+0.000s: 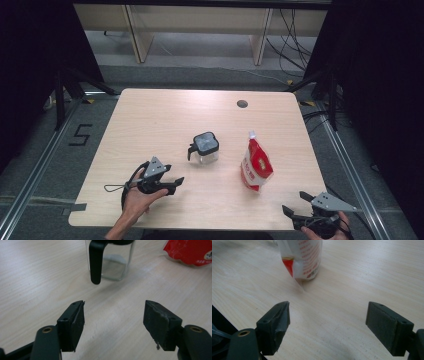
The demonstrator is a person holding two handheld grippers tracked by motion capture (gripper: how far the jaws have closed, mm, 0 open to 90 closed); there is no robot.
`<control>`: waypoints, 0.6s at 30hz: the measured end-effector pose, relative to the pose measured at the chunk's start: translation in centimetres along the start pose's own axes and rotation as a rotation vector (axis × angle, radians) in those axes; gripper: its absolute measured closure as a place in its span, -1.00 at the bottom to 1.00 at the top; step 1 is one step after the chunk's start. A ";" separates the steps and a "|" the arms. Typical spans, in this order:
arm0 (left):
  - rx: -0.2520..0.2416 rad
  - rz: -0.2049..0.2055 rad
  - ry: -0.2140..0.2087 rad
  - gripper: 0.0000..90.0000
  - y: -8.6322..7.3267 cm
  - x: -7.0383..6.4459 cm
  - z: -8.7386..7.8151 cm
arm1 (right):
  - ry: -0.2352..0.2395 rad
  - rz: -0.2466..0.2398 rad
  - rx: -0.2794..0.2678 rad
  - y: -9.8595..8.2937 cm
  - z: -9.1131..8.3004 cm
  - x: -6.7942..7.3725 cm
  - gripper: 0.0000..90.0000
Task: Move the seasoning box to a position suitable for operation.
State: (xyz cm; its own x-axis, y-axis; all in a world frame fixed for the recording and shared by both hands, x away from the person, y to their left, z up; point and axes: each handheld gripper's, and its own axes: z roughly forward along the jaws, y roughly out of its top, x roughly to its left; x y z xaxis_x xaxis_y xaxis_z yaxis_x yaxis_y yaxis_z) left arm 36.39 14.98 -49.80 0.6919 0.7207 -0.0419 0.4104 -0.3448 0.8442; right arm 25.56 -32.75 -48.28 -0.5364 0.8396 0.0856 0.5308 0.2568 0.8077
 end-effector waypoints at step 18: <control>-0.057 0.080 0.017 0.31 2.6 1.3 4.6 | 0.019 -0.063 -0.022 0.2 0.4 0.2 -0.49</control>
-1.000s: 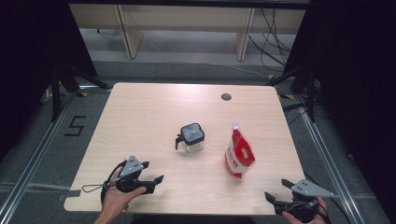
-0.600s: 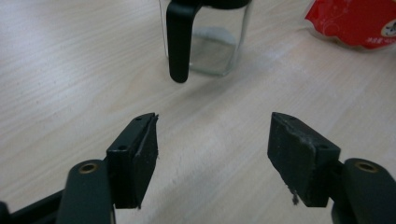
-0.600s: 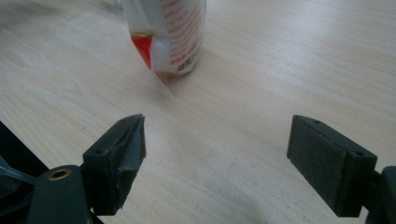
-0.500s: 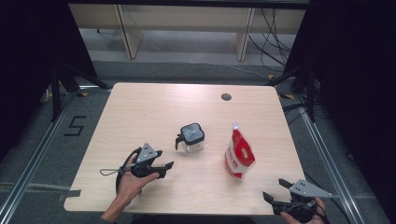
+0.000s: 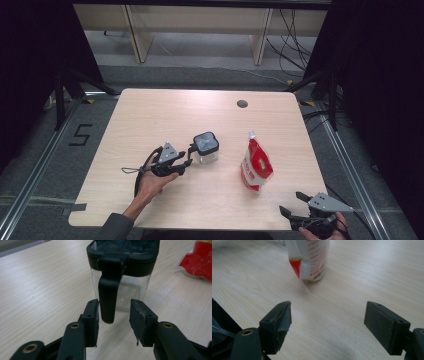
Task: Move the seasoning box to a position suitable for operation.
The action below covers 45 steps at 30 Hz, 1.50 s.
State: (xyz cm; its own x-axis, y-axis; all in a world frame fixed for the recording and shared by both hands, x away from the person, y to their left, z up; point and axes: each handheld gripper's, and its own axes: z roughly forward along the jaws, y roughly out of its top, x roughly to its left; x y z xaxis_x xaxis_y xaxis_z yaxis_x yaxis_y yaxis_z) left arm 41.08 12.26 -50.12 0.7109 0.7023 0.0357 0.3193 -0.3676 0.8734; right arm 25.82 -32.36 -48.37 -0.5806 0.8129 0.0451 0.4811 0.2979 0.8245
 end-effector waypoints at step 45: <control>-0.003 0.112 -0.185 0.63 -1.4 -3.1 -3.3 | 0.065 -0.037 0.019 0.2 0.5 1.4 -0.38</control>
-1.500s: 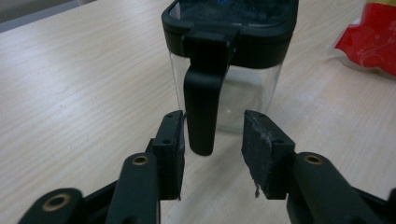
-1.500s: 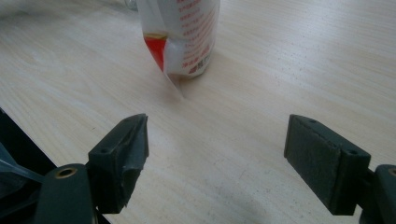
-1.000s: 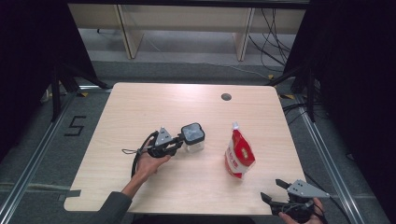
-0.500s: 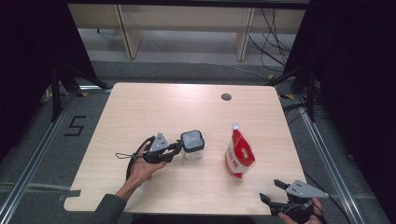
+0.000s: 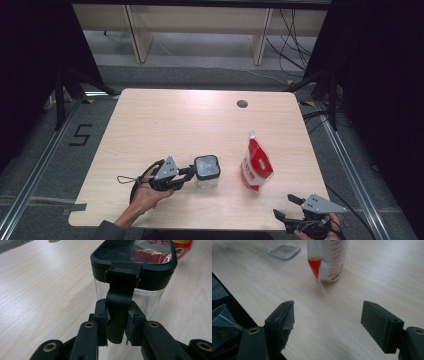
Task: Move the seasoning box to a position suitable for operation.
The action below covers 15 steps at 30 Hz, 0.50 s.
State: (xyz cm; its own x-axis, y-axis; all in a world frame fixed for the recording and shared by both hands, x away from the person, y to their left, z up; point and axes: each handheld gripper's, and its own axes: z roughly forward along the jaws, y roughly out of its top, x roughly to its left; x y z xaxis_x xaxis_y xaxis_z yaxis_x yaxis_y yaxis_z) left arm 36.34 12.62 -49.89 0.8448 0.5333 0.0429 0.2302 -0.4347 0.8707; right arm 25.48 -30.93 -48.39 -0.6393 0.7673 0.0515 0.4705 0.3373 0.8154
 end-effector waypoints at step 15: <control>-0.012 0.037 -0.082 0.63 -0.7 -1.5 -0.7 | 0.054 -0.041 -0.003 0.5 0.8 1.6 -0.33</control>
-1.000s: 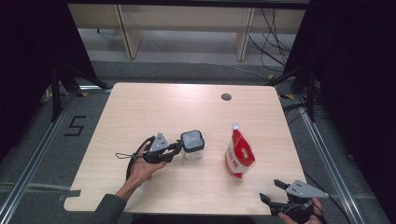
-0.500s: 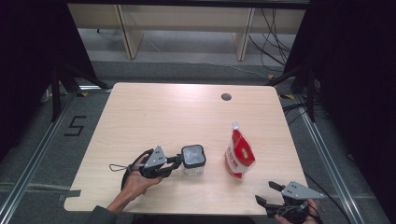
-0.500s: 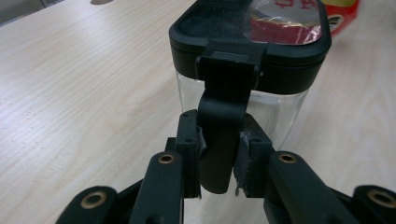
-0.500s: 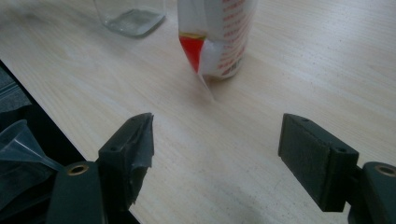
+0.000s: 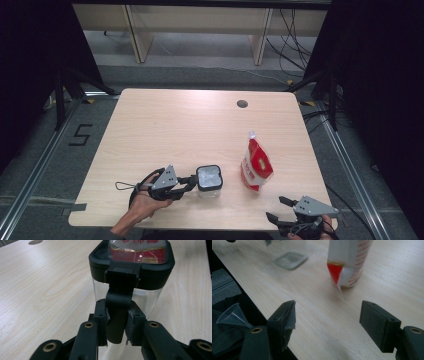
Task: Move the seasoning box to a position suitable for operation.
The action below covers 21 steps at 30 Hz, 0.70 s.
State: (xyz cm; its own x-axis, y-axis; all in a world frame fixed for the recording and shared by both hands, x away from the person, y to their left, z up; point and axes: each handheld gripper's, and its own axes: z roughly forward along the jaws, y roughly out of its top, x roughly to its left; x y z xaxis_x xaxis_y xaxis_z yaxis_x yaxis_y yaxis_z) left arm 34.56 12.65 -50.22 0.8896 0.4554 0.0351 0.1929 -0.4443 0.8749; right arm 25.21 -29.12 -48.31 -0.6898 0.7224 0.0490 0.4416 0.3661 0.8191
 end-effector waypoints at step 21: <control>0.002 0.013 -0.063 0.62 0.1 -0.5 0.8 | 0.023 -0.025 0.015 0.0 0.7 0.5 -0.32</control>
State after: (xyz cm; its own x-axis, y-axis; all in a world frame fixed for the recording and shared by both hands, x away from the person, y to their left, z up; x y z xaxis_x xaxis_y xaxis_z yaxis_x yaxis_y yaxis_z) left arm 34.43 11.75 -50.59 0.9163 0.4001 0.0158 0.1819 -0.4510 0.8738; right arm 25.28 -28.38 -48.64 -0.7139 0.6990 0.0418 0.4321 0.3928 0.8118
